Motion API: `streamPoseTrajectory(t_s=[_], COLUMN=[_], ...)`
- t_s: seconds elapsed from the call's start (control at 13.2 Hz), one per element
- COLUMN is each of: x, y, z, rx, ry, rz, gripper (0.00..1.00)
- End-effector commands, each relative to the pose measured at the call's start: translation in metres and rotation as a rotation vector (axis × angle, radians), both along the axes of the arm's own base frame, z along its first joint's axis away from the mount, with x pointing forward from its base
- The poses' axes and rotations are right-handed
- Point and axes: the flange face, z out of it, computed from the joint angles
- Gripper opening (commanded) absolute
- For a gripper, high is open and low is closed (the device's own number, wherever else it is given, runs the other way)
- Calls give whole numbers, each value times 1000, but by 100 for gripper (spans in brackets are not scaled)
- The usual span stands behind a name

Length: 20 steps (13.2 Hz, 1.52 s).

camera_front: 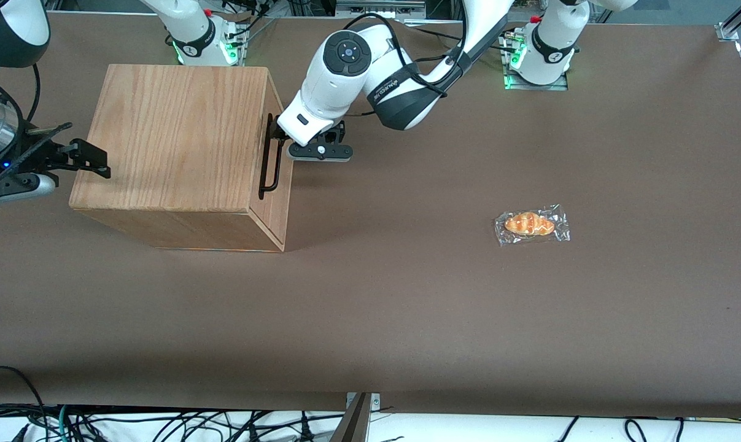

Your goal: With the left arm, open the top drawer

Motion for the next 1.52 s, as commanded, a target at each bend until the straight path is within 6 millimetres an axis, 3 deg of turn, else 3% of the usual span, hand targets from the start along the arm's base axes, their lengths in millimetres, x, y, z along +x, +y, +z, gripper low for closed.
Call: streamPoseTrajectory(t_s=[0.0,0.23,0.91,1.44], x=[0,-13,0,-1], y=[-8,-27,-19,-21], z=[4,-4,-10,-23], rx=[-25,-72,-68,-62], ry=[19,-6,-15,-26], rz=[13,25,30,-18], gripper=[100,100,100,100])
